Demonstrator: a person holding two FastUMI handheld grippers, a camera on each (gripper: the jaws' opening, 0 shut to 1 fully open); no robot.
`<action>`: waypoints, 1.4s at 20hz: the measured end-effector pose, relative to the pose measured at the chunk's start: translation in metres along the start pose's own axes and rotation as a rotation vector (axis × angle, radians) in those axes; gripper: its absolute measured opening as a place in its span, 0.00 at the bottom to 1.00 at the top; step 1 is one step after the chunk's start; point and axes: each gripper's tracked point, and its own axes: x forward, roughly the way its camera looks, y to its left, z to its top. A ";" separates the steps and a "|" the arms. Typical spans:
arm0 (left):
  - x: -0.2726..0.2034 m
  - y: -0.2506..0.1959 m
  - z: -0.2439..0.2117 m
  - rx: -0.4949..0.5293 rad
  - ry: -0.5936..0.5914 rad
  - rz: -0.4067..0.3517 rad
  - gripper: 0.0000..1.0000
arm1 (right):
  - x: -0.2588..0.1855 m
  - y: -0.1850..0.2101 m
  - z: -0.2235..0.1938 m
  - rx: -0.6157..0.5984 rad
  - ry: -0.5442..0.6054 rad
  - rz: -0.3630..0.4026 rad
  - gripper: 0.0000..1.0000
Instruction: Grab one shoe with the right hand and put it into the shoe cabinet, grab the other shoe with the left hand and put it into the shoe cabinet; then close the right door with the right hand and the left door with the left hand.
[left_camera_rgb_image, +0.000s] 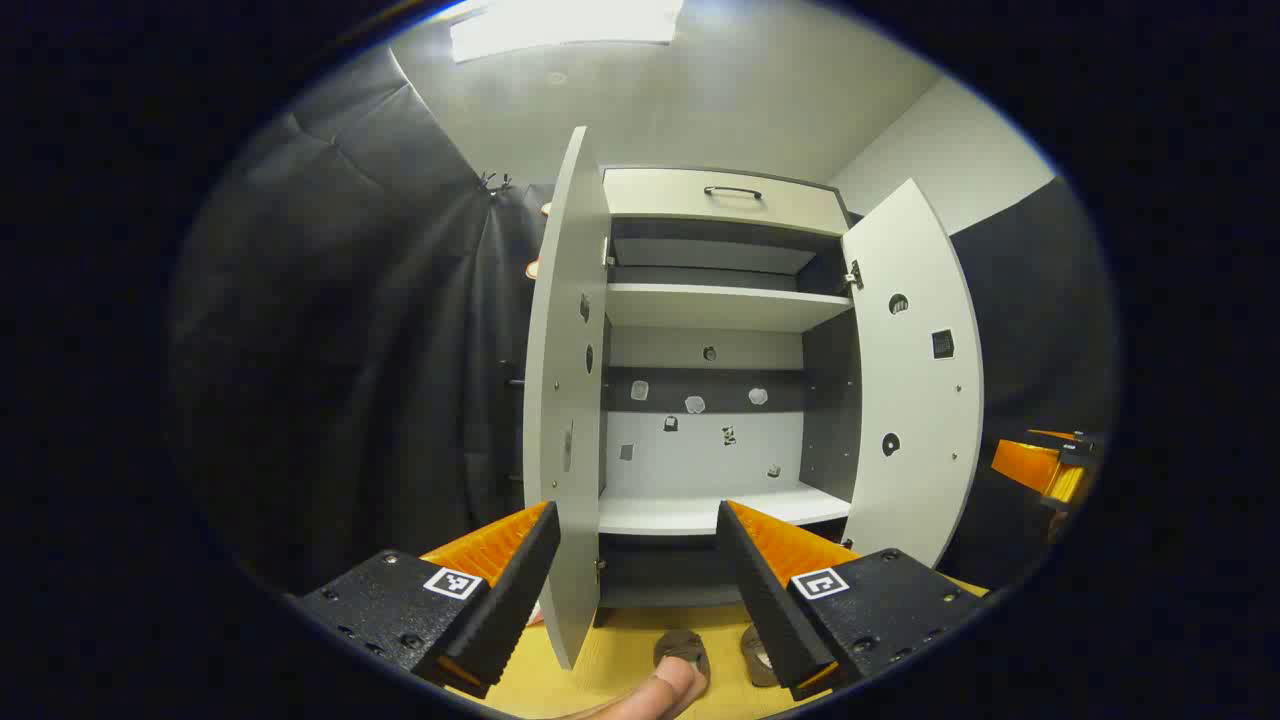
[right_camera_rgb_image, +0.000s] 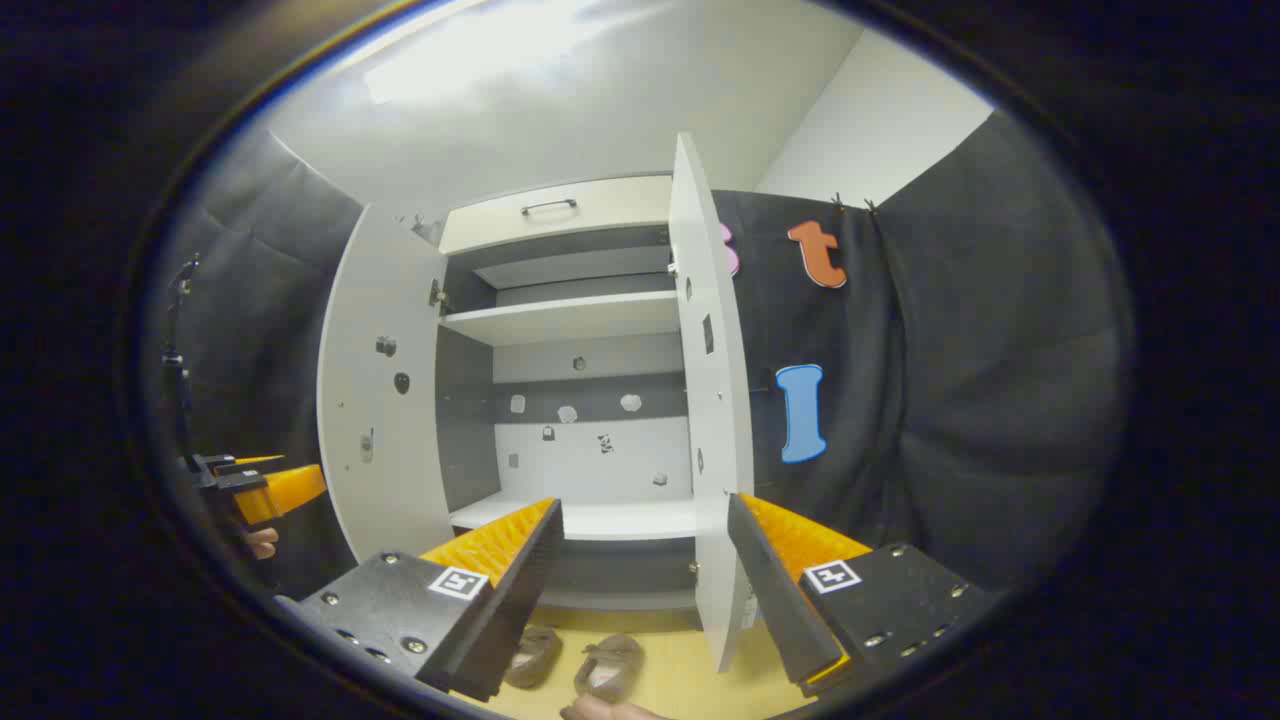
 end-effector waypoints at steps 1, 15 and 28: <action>0.001 0.001 0.000 -0.004 0.000 0.001 0.96 | 0.001 -0.001 0.001 -0.005 -0.003 -0.007 0.99; 0.002 -0.021 -0.011 0.017 0.001 -0.063 0.96 | 0.015 0.021 -0.013 -0.046 0.010 0.034 0.99; -0.005 -0.014 0.002 0.029 -0.048 -0.023 0.93 | 0.067 0.092 -0.226 -0.205 0.314 0.097 0.99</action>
